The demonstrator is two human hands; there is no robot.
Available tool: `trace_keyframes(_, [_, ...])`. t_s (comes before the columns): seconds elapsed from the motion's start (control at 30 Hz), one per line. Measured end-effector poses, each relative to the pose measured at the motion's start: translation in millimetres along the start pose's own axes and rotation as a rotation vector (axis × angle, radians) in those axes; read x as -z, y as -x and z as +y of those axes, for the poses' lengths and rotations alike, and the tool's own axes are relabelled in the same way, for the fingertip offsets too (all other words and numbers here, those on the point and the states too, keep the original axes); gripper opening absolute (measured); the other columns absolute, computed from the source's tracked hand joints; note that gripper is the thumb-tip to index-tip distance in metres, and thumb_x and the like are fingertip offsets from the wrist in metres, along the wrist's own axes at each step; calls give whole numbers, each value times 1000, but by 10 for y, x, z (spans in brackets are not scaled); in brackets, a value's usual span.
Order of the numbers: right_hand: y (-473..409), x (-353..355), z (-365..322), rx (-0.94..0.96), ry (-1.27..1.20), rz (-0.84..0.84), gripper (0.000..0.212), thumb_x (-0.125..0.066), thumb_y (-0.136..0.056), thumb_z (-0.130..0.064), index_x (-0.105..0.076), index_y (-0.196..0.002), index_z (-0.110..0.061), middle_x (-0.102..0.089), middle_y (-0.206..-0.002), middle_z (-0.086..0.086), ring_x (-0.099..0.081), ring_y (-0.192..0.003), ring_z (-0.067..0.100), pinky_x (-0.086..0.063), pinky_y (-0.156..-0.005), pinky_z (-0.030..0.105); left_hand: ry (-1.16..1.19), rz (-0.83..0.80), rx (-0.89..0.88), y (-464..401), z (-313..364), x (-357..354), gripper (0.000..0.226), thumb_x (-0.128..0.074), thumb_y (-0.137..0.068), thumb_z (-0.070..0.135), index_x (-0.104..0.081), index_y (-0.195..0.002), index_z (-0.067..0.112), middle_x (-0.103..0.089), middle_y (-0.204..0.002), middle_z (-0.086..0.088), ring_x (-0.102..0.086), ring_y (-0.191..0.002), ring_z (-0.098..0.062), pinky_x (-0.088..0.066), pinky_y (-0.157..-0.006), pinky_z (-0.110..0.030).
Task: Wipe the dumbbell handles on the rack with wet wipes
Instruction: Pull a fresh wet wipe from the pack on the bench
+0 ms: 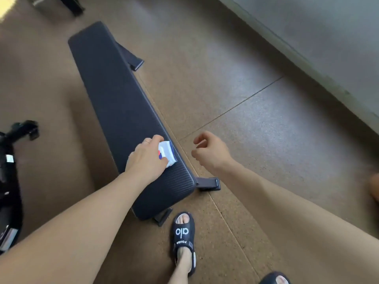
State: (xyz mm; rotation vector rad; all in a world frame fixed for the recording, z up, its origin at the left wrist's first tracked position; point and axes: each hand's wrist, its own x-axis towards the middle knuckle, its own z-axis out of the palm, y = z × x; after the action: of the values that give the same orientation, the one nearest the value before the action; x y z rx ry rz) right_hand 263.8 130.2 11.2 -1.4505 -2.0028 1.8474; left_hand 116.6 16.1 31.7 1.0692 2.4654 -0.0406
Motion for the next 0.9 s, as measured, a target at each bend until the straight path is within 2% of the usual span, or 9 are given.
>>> trace_keyframes(0.1, [-185, -573, 53, -26, 55, -49, 23, -64, -82, -14, -60, -104, -21, -69, -98, -2, -64, -91, 20, -48, -74, 29, -83, -27, 1, -113, -581, -176, 63, -72, -89, 35, -38, -141, 26, -51, -131, -3, -52, -111, -20, -49, -81, -35])
trace_keyframes(0.2, [-329, -953, 146, -25, 122, -73, 33, -63, -85, -12, -60, -117, -18, -65, -106, -2, -61, -92, 18, -40, -70, 23, -102, -14, -55, -263, -932, -367, 69, -72, -88, 42, -37, -145, 25, -50, -134, -2, -53, -114, -21, -52, -90, -38])
trace_keyframes(0.27, [-438, -1187, 202, -17, 167, -69, 39, -62, -86, -9, -58, -124, -17, -63, -112, -1, -62, -95, 18, -42, -68, 22, -135, 1, -110, -395, -1099, -506, 72, -71, -88, 43, -36, -147, 22, -49, -136, -2, -53, -116, -21, -51, -93, -36])
trace_keyframes(0.33, [-540, -1344, 232, -19, 168, -59, 45, -60, -86, -6, -55, -129, -17, -62, -117, 0, -62, -99, 19, -48, -73, 24, -174, 16, -154, -534, -1183, -616, 76, -72, -88, 45, -34, -149, 19, -47, -136, -4, -51, -118, -21, -50, -93, -35])
trace_keyframes(0.43, [-713, -1507, 251, 1, 190, -53, 52, -57, -84, -1, -54, -133, -17, -61, -122, 2, -61, -105, 20, -53, -90, 35, -250, 11, -200, -728, -1257, -764, 77, -71, -87, 49, -34, -149, 20, -44, -134, -5, -49, -117, -22, -47, -92, -35])
trace_keyframes(0.53, [-851, -1621, 280, 59, 256, -60, 52, -57, -83, 2, -55, -131, -15, -61, -121, 2, -60, -106, 21, -53, -92, 37, -284, -6, -248, -844, -1294, -877, 71, -70, -88, 50, -37, -145, 24, -44, -131, -4, -49, -115, -22, -45, -90, -35])
trace_keyframes(0.73, [-1039, -1754, 371, 151, 383, -42, 47, -63, -83, -6, -51, -128, -14, -48, -113, -2, -54, -102, 19, -47, -82, 29, -263, 42, -285, -1010, -1366, -902, 61, -70, -88, 50, -41, -135, 25, -44, -124, -2, -48, -108, -21, -47, -76, -33])
trace_keyframes(0.83, [-1068, -1767, 450, 220, 478, -42, 51, -69, -80, -15, -47, -125, -14, -46, -114, 1, -52, -99, 23, -44, -75, 32, -411, 49, -358, -1057, -1382, -880, 60, -64, -90, 56, -42, -132, 21, -47, -124, -3, -51, -105, -21, -43, -65, -31])
trace_keyframes(0.9, [-1078, -1785, 490, 245, 521, -45, 50, -71, -78, -16, -47, -123, -12, -45, -112, 2, -51, -96, 26, -39, -70, 32, -543, 74, -442, -1068, -1389, -914, 57, -64, -89, 56, -50, -126, 15, -55, -117, -4, -58, -97, -20, -41, -56, -31])
